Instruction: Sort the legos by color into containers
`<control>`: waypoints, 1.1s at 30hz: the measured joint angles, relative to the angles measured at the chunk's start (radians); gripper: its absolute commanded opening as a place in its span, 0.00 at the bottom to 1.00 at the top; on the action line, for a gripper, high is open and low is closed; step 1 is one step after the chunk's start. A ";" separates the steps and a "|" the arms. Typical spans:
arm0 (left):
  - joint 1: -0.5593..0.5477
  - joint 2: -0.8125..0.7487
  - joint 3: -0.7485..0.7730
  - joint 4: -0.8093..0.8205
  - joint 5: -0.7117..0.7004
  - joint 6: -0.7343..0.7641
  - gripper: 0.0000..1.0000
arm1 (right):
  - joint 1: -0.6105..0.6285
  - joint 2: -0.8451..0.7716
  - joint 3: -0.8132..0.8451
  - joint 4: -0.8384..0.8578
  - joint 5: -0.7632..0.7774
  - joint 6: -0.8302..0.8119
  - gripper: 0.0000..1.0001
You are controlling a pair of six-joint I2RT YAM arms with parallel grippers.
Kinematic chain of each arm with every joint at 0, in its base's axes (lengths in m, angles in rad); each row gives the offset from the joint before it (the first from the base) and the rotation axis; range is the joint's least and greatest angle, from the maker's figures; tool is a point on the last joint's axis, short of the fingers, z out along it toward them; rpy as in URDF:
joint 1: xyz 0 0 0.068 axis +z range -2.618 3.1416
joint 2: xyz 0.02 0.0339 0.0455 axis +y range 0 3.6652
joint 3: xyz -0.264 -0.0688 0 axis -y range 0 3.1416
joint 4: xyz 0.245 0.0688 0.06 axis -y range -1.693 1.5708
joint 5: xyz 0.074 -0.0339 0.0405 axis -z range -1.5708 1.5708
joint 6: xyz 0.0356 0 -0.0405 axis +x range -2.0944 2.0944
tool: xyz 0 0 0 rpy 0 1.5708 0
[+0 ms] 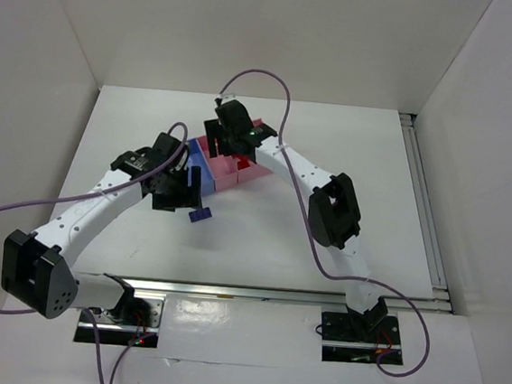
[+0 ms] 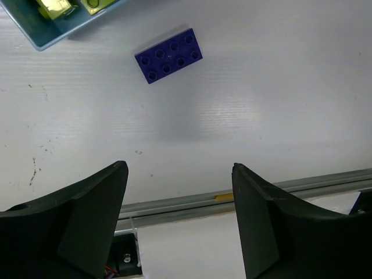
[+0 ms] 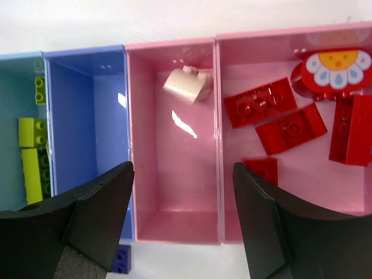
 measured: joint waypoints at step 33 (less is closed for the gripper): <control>-0.159 0.494 0.063 0.285 -0.196 0.183 0.84 | -0.210 -0.574 -0.717 0.126 0.092 0.058 0.77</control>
